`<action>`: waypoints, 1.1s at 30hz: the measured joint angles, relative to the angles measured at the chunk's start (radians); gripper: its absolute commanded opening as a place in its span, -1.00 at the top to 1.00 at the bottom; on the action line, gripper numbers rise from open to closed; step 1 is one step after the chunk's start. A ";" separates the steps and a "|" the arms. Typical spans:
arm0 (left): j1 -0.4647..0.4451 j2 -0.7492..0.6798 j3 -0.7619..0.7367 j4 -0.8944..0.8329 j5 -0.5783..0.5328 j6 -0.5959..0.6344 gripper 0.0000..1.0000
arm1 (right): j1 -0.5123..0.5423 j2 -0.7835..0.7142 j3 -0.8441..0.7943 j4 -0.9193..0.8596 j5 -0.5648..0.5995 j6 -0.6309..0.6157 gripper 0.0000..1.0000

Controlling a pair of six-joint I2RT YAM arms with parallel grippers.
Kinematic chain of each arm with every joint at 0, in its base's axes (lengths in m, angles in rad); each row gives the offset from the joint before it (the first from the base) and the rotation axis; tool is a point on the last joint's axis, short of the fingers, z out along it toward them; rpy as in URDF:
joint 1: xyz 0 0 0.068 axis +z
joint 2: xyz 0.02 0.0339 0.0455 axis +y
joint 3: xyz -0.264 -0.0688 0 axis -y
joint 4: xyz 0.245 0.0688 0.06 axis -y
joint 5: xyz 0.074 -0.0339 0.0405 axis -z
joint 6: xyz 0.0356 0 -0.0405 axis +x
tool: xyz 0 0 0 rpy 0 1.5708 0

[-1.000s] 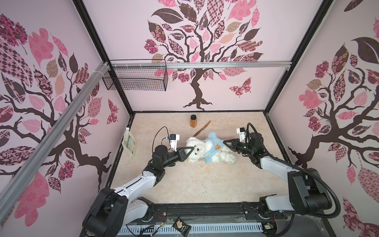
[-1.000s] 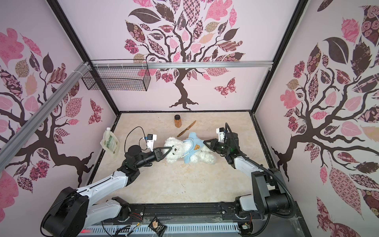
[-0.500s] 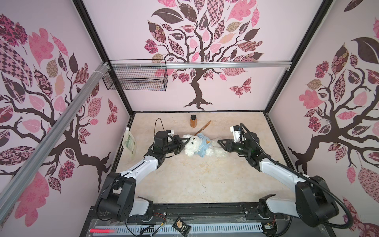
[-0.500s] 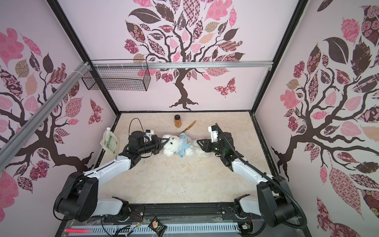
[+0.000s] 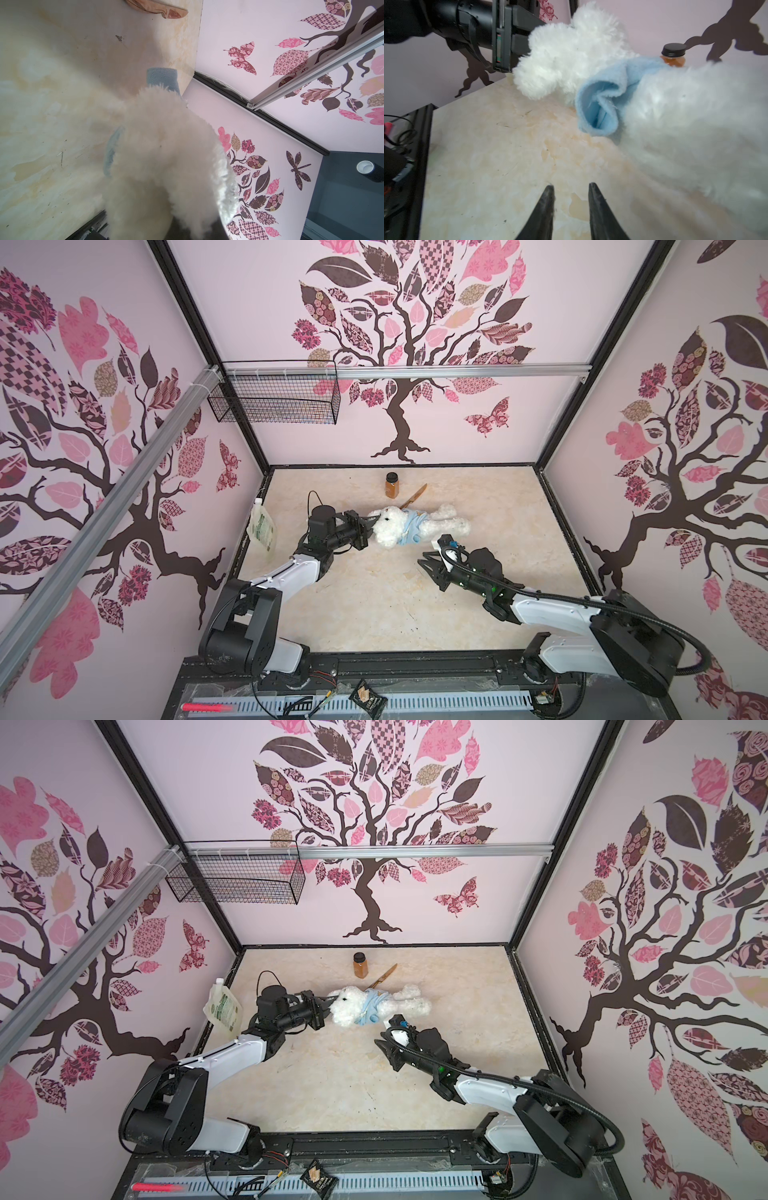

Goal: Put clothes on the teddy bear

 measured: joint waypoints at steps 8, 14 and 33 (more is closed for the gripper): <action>0.000 -0.001 0.000 0.001 0.007 -0.024 1.00 | 0.000 0.197 0.010 0.261 0.115 -0.096 0.48; -0.005 0.000 0.000 0.012 0.010 -0.027 1.00 | 0.000 0.267 0.061 0.356 0.159 -0.117 0.48; -0.026 0.024 0.001 0.052 0.010 -0.048 1.00 | 0.000 0.339 0.079 0.446 0.244 -0.156 0.67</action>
